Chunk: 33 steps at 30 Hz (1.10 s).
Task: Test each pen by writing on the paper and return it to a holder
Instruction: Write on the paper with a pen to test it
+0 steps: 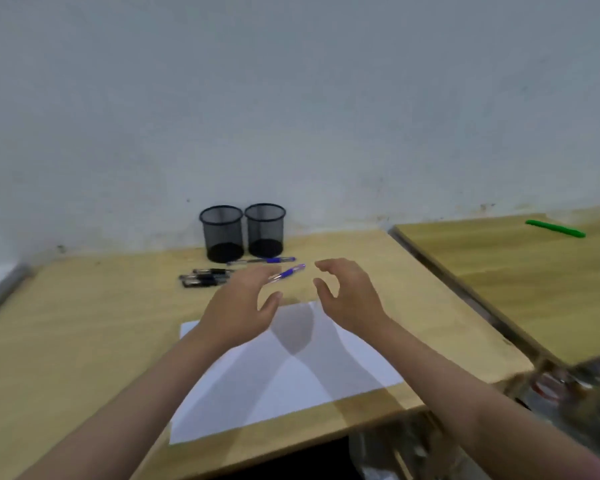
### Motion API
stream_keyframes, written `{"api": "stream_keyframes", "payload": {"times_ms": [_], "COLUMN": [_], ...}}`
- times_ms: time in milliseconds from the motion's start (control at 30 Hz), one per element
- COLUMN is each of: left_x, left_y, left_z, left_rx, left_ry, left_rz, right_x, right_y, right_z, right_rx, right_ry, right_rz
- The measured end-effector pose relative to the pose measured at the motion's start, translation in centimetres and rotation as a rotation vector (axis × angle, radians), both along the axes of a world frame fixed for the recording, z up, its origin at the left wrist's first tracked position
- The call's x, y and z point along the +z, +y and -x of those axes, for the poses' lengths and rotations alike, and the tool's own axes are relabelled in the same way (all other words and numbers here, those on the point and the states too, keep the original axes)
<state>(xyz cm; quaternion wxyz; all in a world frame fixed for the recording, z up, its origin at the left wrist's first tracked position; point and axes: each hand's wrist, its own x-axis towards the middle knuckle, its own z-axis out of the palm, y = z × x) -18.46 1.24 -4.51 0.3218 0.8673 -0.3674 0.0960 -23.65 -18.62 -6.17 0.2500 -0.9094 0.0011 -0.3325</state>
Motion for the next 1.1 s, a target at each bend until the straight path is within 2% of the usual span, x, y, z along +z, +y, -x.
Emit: {"api": "stream_keyframes", "payload": {"times_ms": [267,467,600,800,933,1100], "left_x": [-2.5,-4.7,-5.5,-5.9,-5.7,-4.8], "left_y": [14.6,17.4,17.1,17.2,17.2,16.8], "left_z": [-3.5,-3.7,-3.7,-3.8,-3.8,-3.2], "left_rx": [0.365,0.383,0.413,0.414,0.397,0.365], "left_ry": [0.161,0.229,0.180,0.156,0.178,0.115], "left_rz": [-0.149,-0.271,-0.264,-0.223,-0.184,0.013], "right_x": [-0.5,-1.1,-1.8,-1.9,-1.8,-1.3], "right_y": [10.0,12.8,13.1,13.4,13.6,13.3], "right_z": [-8.8,-12.2,-13.5,-14.7,-14.9,-14.0], "right_rx": [0.242,0.220,0.188,0.165,0.159,0.212], "right_ry": [0.126,0.296,0.367,0.391,0.381,0.346], "right_rz": [0.067,0.137,0.202,0.186,0.269,0.295]}}
